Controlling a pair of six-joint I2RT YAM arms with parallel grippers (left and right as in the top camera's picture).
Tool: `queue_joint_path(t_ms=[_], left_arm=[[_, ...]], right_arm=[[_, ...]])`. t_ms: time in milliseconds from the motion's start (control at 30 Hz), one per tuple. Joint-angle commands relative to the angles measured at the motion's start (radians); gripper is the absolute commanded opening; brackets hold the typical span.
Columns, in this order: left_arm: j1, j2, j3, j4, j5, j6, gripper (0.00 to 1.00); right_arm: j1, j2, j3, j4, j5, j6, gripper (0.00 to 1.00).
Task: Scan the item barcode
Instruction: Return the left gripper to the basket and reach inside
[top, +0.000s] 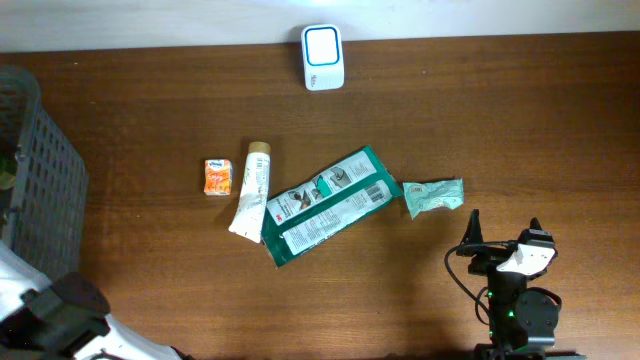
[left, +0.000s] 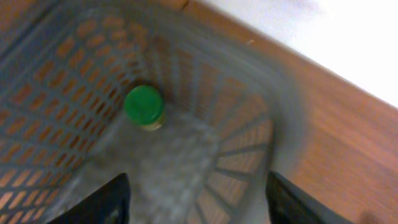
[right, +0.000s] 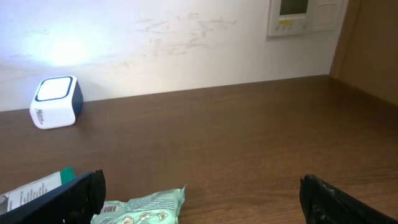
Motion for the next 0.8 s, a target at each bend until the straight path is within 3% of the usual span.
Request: queue_joint_path(t_ms=[0, 200, 300, 400, 567, 767], left_arm=[[0.068, 0.064, -0.120, 0.069, 0.000, -0.016, 0.75], [0.121, 0.072, -0.359, 0.278, -0.039, -0.012, 0.80], [0.132, 0.072, -0.484, 0.427, -0.038, 0.044, 0.82], [0.133, 0.074, -0.577, 0.555, -0.038, 0.105, 0.90], [0.134, 0.130, -0.615, 0.669, -0.038, 0.212, 0.99], [0.134, 0.189, -0.615, 0.760, -0.049, 0.254, 0.99]], right_arm=[[-0.007, -0.008, -0.005, -0.006, 0.016, 0.003, 0.98], [-0.007, -0.008, -0.005, -0.006, 0.016, 0.003, 0.98], [-0.007, -0.008, -0.005, -0.006, 0.016, 0.003, 0.98], [-0.007, -0.008, -0.005, -0.006, 0.016, 0.003, 0.98], [-0.007, -0.008, -0.005, -0.006, 0.016, 0.003, 0.98], [-0.007, -0.008, -0.005, -0.006, 0.016, 0.003, 0.98]])
